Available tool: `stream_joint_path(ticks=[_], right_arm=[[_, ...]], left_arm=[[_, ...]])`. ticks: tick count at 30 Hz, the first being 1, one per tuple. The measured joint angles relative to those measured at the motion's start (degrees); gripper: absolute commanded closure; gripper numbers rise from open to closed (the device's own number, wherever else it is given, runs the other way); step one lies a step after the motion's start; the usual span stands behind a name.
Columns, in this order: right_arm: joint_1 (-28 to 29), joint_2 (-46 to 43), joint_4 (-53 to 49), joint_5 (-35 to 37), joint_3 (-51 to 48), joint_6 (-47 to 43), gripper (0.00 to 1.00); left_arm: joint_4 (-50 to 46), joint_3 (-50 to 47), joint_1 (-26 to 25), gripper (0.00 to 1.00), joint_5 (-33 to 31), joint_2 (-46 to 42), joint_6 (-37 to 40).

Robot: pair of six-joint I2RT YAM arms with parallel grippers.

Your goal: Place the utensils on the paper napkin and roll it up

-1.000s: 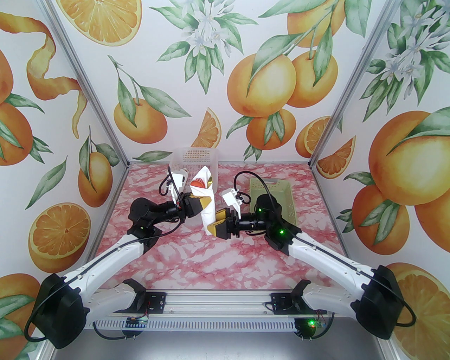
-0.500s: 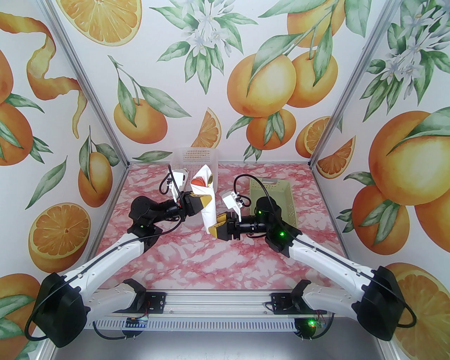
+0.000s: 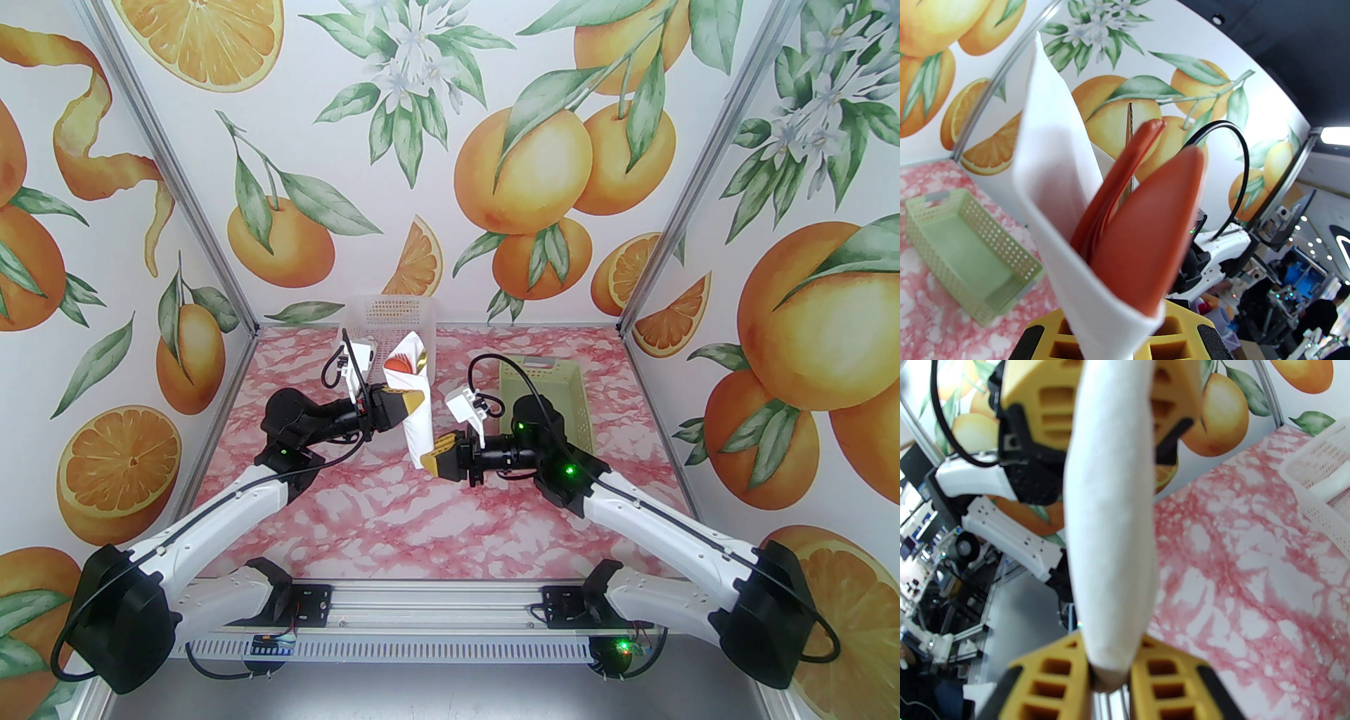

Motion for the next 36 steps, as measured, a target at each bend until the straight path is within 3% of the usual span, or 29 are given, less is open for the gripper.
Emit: stream_joint_path(ticks=[3, 11, 17, 27, 30, 36], right_arm=[[0.0, -0.2, -2.2, 0.4, 0.6, -1.3, 0.74], [-2.9, -2.7, -7.2, 0.1, 0.7, -1.1, 0.39], [-3.9, -2.9, -4.4, 0.0, 0.9, 1.0, 0.31], [-1.8, 5.8, 3.5, -0.8, 6.1, 3.4, 0.33], [-1.1, 7.3, 5.5, -1.2, 6.8, 4.3, 0.4], [-0.3, 8.4, 9.3, -2.1, 7.1, 6.7, 0.67]], left_arm=[[-0.5, 0.0, 0.0, 0.99, 0.2, 0.0, 0.0], [0.3, 0.5, 1.6, 0.99, -0.3, 0.0, 0.0], [0.9, 0.5, 1.5, 0.99, -0.3, -0.1, -0.1], [1.0, 0.5, 0.8, 0.99, -0.3, -0.1, -0.2], [1.0, 0.5, 0.7, 0.99, -0.3, 0.0, -0.3], [0.8, 0.5, 0.7, 0.99, -0.4, 0.0, 0.0]])
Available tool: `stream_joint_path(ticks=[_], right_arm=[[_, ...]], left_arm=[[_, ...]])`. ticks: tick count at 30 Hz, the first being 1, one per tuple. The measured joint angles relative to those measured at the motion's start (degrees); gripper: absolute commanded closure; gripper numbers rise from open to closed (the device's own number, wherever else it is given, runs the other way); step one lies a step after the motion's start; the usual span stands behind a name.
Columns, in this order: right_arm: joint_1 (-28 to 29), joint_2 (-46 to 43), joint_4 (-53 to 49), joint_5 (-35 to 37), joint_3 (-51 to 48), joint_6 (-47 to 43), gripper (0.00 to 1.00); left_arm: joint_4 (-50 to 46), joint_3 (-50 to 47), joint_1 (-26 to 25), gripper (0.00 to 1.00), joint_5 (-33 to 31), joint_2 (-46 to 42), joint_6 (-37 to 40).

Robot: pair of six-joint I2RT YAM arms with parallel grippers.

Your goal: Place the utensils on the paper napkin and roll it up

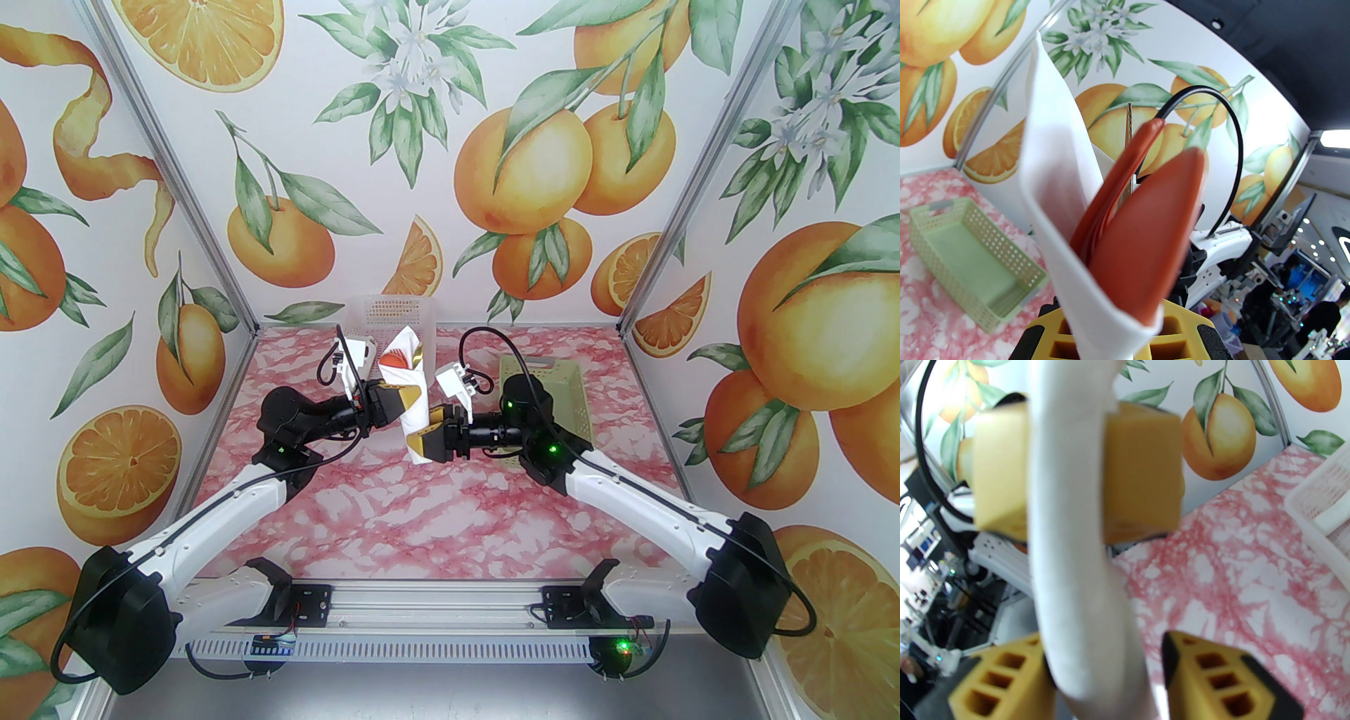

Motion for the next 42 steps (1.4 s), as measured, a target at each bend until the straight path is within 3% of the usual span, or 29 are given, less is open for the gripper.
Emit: stream_joint_path(ticks=[6, 9, 11, 13, 16, 23, 33, 42], right_arm=[[0.1, 0.0, 0.2, -0.2, 0.0, 1.6, 0.92], [0.3, 0.0, 0.3, -0.2, 0.0, 2.1, 1.0], [0.3, 0.0, 0.4, -0.2, 0.0, 2.3, 1.0], [0.3, 0.0, 0.3, -0.2, 0.0, 2.4, 1.0], [0.3, 0.0, 0.3, -0.2, 0.0, 2.7, 1.0], [0.3, 0.0, 0.4, -1.1, 0.0, 2.7, 1.0], [0.7, 0.2, 1.9, -1.7, 0.0, 3.3, 1.0], [1.5, 1.6, 2.4, -1.7, 0.3, 3.6, 1.0]], left_arm=[[-2.7, 0.1, 0.0, 0.91, -0.7, -0.5, 1.6], [-4.2, 0.2, 0.2, 0.68, -0.8, -1.5, 2.7], [-5.7, 0.2, 0.9, 0.53, -0.8, -2.6, 3.0], [-6.9, 0.2, 2.1, 0.48, -0.8, -3.8, 3.1], [-8.2, 0.2, 3.7, 0.3, -0.8, -5.8, 3.4], [-8.9, -1.8, 5.9, 0.04, -1.3, -11.3, 2.3], [-1.4, -11.5, 3.0, 0.02, -4.6, -11.5, -2.9], [10.2, -11.6, -1.5, 0.19, -5.6, -4.3, -6.7]])
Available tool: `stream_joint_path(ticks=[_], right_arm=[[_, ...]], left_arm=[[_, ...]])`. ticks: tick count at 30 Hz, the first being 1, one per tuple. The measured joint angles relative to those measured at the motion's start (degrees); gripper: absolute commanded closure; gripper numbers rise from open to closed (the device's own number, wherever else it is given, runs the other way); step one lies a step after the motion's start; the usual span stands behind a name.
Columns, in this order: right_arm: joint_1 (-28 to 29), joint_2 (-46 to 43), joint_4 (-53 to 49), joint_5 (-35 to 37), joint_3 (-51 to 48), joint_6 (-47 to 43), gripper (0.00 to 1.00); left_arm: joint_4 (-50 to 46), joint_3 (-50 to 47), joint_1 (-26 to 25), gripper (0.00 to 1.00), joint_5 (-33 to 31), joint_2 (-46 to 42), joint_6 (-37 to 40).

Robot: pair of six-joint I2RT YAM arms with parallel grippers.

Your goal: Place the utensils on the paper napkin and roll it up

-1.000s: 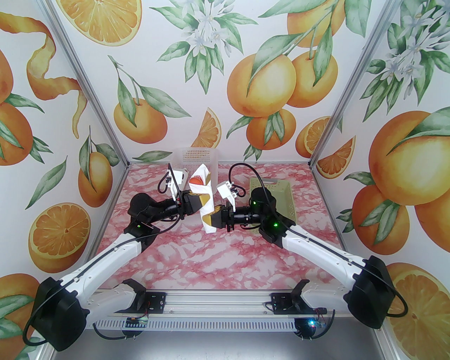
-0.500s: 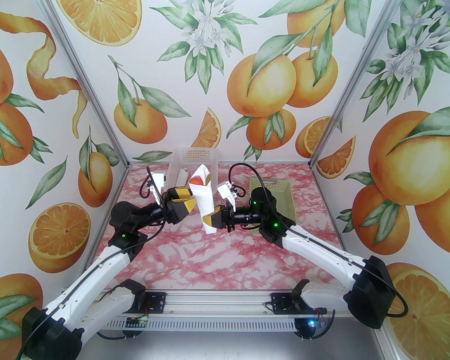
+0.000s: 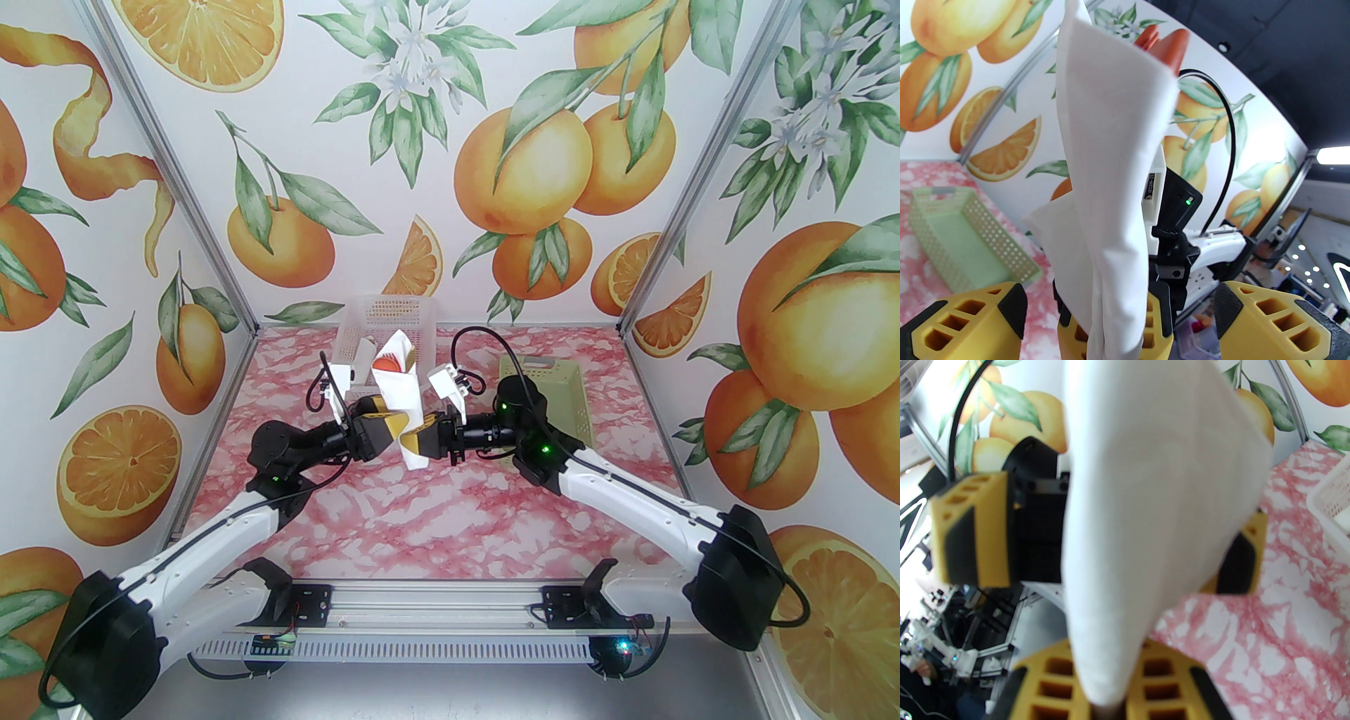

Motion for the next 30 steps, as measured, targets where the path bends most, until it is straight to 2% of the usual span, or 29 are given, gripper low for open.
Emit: stream_joint_path(ticks=[5, 10, 13, 24, 26, 30], right_arm=[[0.0, 0.0, 0.2, 0.0, 0.0, 0.0, 1.0], [0.1, 0.0, 0.1, 0.2, 0.0, -0.1, 1.0], [0.1, -0.2, 0.1, 0.5, 0.0, -0.7, 1.0], [0.5, -1.7, -1.2, 2.5, 0.0, -2.0, 1.0], [0.5, -1.8, -1.3, 2.8, 0.0, -2.0, 0.94], [0.5, -2.3, -1.9, 3.7, 0.0, -2.7, 0.7]], left_arm=[[4.1, 0.0, -0.1, 0.37, 0.3, 2.1, -2.0], [4.7, 0.0, -0.2, 0.62, 0.7, 1.3, -1.8], [3.8, 0.1, -0.3, 0.69, 0.7, 0.4, -1.0], [-3.0, 2.3, 0.1, 0.87, 1.4, -1.0, 2.8], [-3.8, 2.8, 0.3, 0.91, 1.8, -1.0, 3.7], [-7.3, 4.6, 0.7, 0.99, 2.9, -1.0, 5.4]])
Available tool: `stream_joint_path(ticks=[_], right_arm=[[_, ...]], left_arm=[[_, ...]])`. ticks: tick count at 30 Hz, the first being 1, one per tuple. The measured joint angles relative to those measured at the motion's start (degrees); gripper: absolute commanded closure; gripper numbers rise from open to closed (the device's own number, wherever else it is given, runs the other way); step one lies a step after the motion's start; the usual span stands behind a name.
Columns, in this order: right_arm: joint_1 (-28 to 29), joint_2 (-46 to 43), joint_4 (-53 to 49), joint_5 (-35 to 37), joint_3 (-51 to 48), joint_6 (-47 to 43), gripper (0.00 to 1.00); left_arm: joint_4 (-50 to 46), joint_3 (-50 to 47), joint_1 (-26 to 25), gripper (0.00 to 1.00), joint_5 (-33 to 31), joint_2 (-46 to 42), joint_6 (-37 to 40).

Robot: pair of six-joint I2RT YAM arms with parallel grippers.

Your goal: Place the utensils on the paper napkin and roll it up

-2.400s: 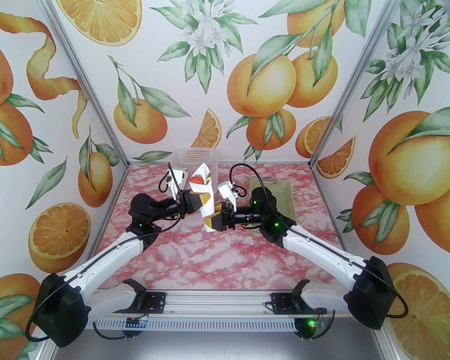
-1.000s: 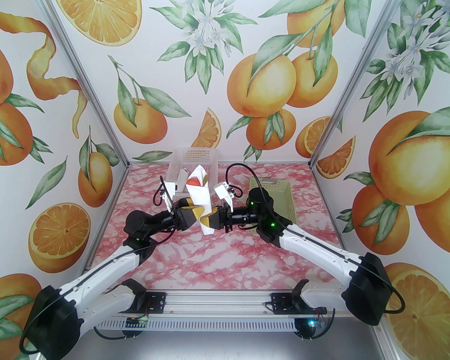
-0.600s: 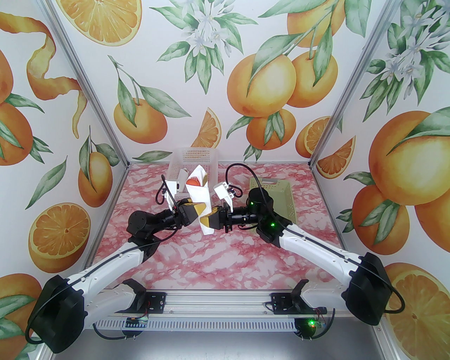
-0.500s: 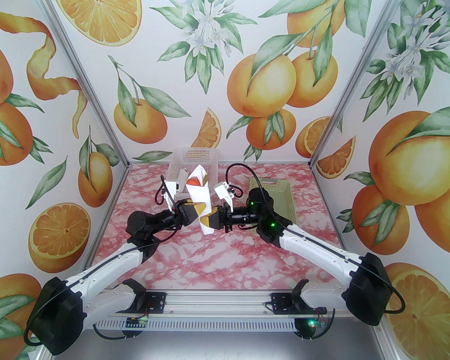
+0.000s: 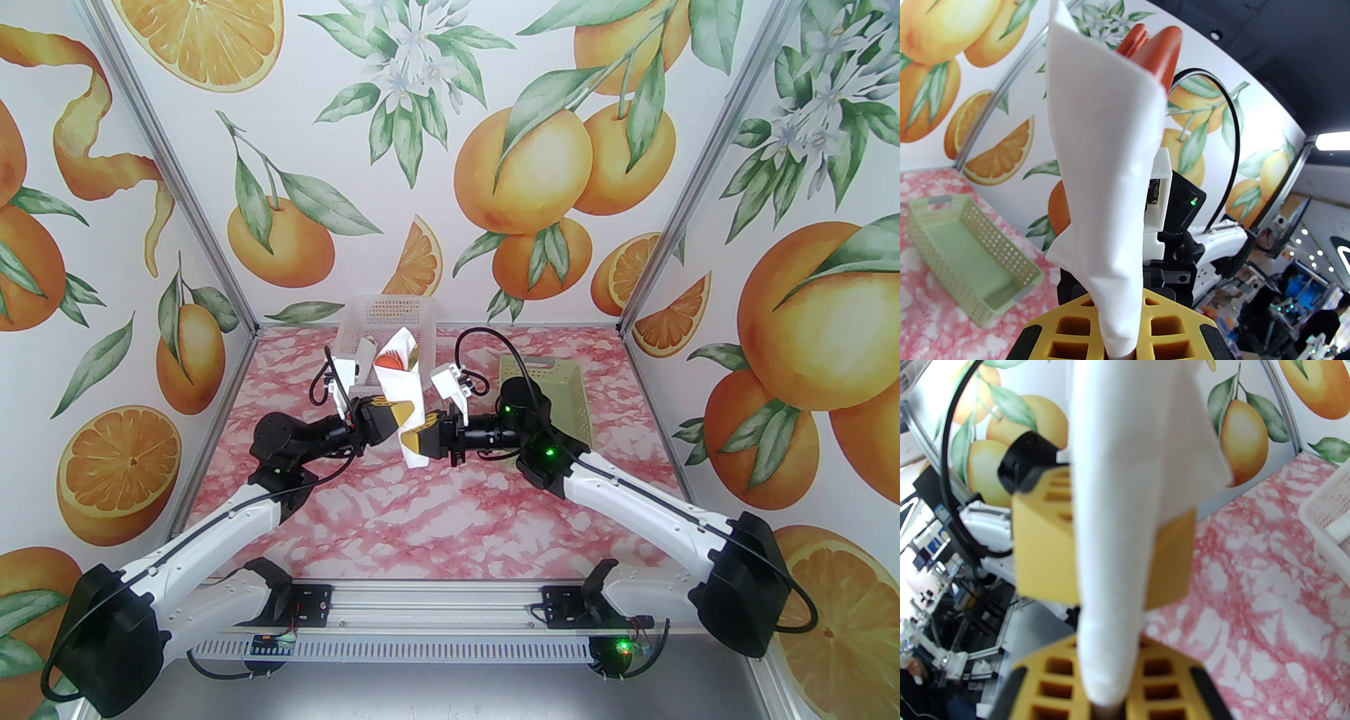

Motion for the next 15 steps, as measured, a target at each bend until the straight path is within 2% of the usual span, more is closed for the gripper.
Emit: stream_joint_path(ticks=[2, 4, 10, 15], right_arm=[[-0.1, -0.7, -0.9, 0.8, -0.1, -0.9, 0.58], [-0.7, -1.8, -2.2, 1.6, -0.5, -1.5, 0.53], [-5.1, -6.0, -3.6, 3.2, -3.8, -1.7, 0.45], [-9.2, -9.9, -4.8, 6.1, -7.6, -1.7, 0.44]], left_arm=[[-2.5, 1.3, 0.8, 1.0, 0.7, 0.0, 1.1], [-4.9, 2.7, 2.5, 1.0, 1.0, 0.0, 2.2], [-9.4, 6.6, 8.8, 1.0, 4.0, 1.5, 4.4], [-12.3, 11.8, 14.2, 1.0, 8.5, 8.7, 5.8]])
